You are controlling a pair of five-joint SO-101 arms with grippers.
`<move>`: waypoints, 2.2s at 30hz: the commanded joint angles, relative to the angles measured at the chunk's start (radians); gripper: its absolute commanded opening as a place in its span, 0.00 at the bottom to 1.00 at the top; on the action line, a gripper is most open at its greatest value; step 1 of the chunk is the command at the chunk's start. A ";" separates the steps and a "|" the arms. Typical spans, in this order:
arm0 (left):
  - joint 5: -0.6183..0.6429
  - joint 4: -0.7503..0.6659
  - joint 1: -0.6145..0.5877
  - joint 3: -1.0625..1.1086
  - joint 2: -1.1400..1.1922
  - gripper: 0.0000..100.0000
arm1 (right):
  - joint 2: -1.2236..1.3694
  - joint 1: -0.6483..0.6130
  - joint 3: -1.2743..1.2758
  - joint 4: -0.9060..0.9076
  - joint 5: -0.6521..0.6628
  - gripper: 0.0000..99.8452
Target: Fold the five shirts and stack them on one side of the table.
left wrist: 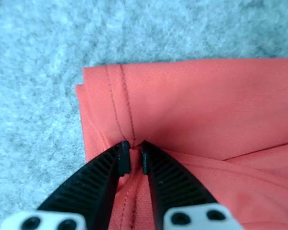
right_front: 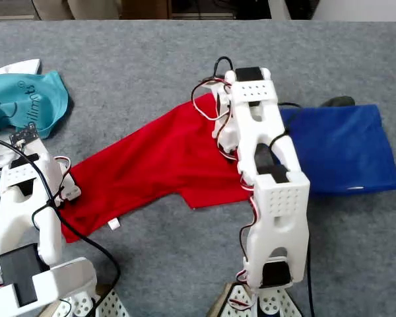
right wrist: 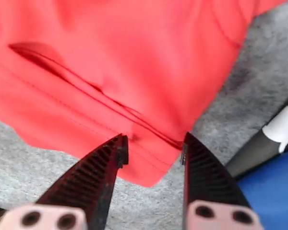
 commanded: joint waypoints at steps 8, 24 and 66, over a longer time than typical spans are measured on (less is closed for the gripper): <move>-0.005 -0.003 -0.002 -0.014 0.004 0.05 | -0.002 0.067 -0.044 0.000 0.020 0.19; -0.005 -0.003 -0.002 -0.014 0.004 0.05 | -0.010 0.044 0.004 0.008 0.048 0.10; -0.005 -0.005 -0.002 -0.014 0.004 0.05 | -0.013 0.033 0.015 0.031 -0.035 0.16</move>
